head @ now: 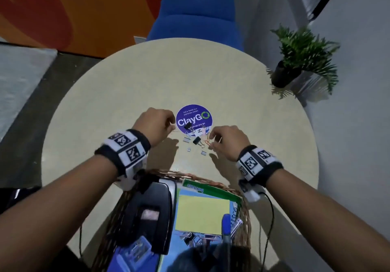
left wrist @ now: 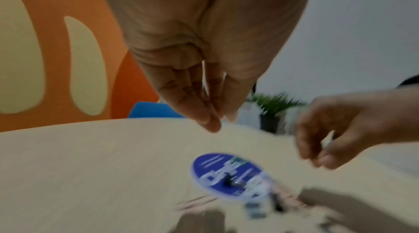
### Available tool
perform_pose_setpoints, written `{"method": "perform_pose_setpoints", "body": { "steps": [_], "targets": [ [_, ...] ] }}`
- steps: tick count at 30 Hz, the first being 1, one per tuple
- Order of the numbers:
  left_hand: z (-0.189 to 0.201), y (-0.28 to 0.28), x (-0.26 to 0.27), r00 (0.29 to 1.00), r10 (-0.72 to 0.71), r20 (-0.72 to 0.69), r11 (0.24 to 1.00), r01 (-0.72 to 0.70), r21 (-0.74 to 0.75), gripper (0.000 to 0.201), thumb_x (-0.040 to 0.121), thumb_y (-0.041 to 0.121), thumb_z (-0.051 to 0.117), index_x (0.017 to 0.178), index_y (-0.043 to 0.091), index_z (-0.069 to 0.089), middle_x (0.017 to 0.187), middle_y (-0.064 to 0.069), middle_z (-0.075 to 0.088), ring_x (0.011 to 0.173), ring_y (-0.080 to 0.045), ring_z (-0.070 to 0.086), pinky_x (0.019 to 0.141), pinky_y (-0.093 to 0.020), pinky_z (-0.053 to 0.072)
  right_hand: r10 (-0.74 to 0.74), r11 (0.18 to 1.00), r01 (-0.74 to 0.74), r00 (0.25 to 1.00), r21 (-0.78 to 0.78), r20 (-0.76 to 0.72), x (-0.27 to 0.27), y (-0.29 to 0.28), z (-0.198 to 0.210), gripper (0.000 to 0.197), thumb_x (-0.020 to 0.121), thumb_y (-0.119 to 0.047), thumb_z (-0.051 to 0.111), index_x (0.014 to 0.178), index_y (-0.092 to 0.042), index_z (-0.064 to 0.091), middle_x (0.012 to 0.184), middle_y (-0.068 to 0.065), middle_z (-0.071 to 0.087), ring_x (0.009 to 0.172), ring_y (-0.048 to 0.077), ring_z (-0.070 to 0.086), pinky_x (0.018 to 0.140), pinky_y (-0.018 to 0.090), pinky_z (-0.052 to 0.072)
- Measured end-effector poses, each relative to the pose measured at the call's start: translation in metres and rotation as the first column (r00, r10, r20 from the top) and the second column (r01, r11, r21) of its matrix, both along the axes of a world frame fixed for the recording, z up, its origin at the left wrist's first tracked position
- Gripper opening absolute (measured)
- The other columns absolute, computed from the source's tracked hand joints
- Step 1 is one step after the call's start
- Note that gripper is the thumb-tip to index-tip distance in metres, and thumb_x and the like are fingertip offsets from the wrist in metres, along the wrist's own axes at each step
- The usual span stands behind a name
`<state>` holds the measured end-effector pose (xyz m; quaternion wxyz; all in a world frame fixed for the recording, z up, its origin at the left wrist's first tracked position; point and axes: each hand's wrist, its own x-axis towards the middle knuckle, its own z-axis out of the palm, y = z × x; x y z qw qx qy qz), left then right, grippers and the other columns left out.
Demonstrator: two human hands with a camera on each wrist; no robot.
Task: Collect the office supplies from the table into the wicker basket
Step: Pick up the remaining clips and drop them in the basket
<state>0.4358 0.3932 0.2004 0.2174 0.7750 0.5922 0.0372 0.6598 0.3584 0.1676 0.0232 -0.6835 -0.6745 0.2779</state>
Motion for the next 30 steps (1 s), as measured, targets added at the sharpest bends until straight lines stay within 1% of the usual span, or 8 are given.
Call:
{"method": "perform_pose_setpoints", "body": {
  "steps": [2, 7, 10, 16, 19, 23, 26, 30],
  "targets": [
    [-0.026, 0.036, -0.003, 0.995, 0.034, -0.091, 0.997, -0.04, -0.064, 0.017, 0.084, 0.026, 0.065, 0.099, 0.018, 0.068, 0.1, -0.004, 0.073, 0.091, -0.025, 0.066, 0.082, -0.032, 0.05, 0.027, 0.999, -0.026, 0.998, -0.025, 0.049, -0.006, 0.024, -0.021, 0.008, 0.081, -0.026, 0.065, 0.089, -0.028, 0.064, 0.097, 0.0, 0.069, 0.089, 0.025, 0.063, 0.069, 0.028, 0.043],
    [-0.075, 0.067, -0.006, 0.989, 0.073, -0.129, 0.967, -0.102, -0.232, 0.015, 0.082, 0.012, 0.062, 0.094, 0.018, 0.07, 0.103, -0.003, 0.072, 0.097, -0.026, 0.065, 0.085, -0.031, 0.051, 0.082, 0.996, -0.079, 0.994, -0.042, 0.068, -0.019, 0.043, -0.051, 0.014, 0.078, -0.029, 0.067, 0.09, -0.023, 0.064, 0.096, 0.0, 0.067, 0.088, 0.025, 0.063, 0.073, 0.032, 0.05],
    [-0.085, 0.069, -0.008, 0.989, 0.1, -0.106, 0.96, -0.123, -0.25, 0.019, 0.079, 0.004, 0.061, 0.084, 0.022, 0.065, 0.093, 0.0, 0.073, 0.092, -0.021, 0.063, 0.088, -0.035, 0.051, 0.116, 0.993, -0.115, 0.99, -0.018, 0.076, -0.026, 0.048, -0.057, 0.02, 0.081, -0.032, 0.064, 0.095, -0.018, 0.066, 0.097, 0.003, 0.067, 0.088, 0.028, 0.063, 0.074, 0.033, 0.051],
    [-0.089, 0.067, -0.006, 0.984, 0.093, -0.153, 0.962, -0.128, -0.242, 0.013, 0.081, 0.01, 0.061, 0.077, 0.023, 0.06, 0.09, 0.0, 0.065, 0.088, -0.025, 0.061, 0.077, -0.031, 0.047, 0.193, 0.981, -0.188, 0.973, -0.053, 0.127, -0.034, 0.054, -0.059, 0.014, 0.082, -0.02, 0.062, 0.093, -0.012, 0.063, 0.099, 0.009, 0.064, 0.084, 0.03, 0.063, 0.076, 0.038, 0.056],
    [-0.078, 0.064, -0.009, 0.988, 0.075, -0.132, 0.96, -0.107, -0.258, 0.01, 0.081, 0.011, 0.061, 0.077, 0.02, 0.062, 0.087, 0.001, 0.066, 0.088, -0.025, 0.062, 0.075, -0.031, 0.048, 0.166, 0.984, -0.159, 0.981, -0.085, 0.096, -0.037, 0.054, -0.056, 0.013, 0.079, -0.014, 0.062, 0.092, -0.011, 0.059, 0.099, 0.009, 0.061, 0.085, 0.031, 0.062, 0.077, 0.038, 0.055],
    [-0.034, 0.052, -0.016, 0.998, 0.06, -0.023, 0.99, -0.062, -0.126, 0.013, 0.079, 0.015, 0.065, 0.07, 0.021, 0.06, 0.072, 0.004, 0.065, 0.079, -0.023, 0.065, 0.074, -0.03, 0.05, 0.131, 0.988, -0.126, 0.99, -0.083, 0.051, -0.039, 0.053, -0.054, 0.012, 0.079, -0.011, 0.06, 0.09, -0.007, 0.061, 0.094, 0.011, 0.062, 0.083, 0.032, 0.062, 0.073, 0.037, 0.053],
    [0.011, 0.015, -0.016, 0.992, -0.019, 0.121, 0.993, 0.033, -0.115, 0.013, 0.076, 0.018, 0.075, 0.073, 0.021, 0.063, 0.067, 0.006, 0.063, 0.067, -0.016, 0.059, 0.067, -0.026, 0.043, 0.098, 0.994, -0.098, 0.995, -0.043, 0.005, -0.039, 0.05, -0.052, 0.007, 0.078, -0.01, 0.058, 0.083, -0.014, 0.061, 0.091, 0.007, 0.063, 0.079, 0.03, 0.061, 0.069, 0.033, 0.051],
    [0.036, -0.054, -0.019, 0.959, -0.186, 0.213, 0.95, 0.231, -0.212, 0.011, 0.076, 0.025, 0.074, 0.07, 0.029, 0.066, 0.063, 0.009, 0.066, 0.06, -0.004, 0.059, 0.065, -0.021, 0.046, 0.021, 1.0, -0.023, 0.992, -0.014, -0.123, -0.031, 0.044, -0.046, 0.014, 0.075, -0.009, 0.056, 0.072, -0.023, 0.058, 0.08, 0.003, 0.066, 0.078, 0.029, 0.064, 0.072, 0.038, 0.056]
  ]
}}
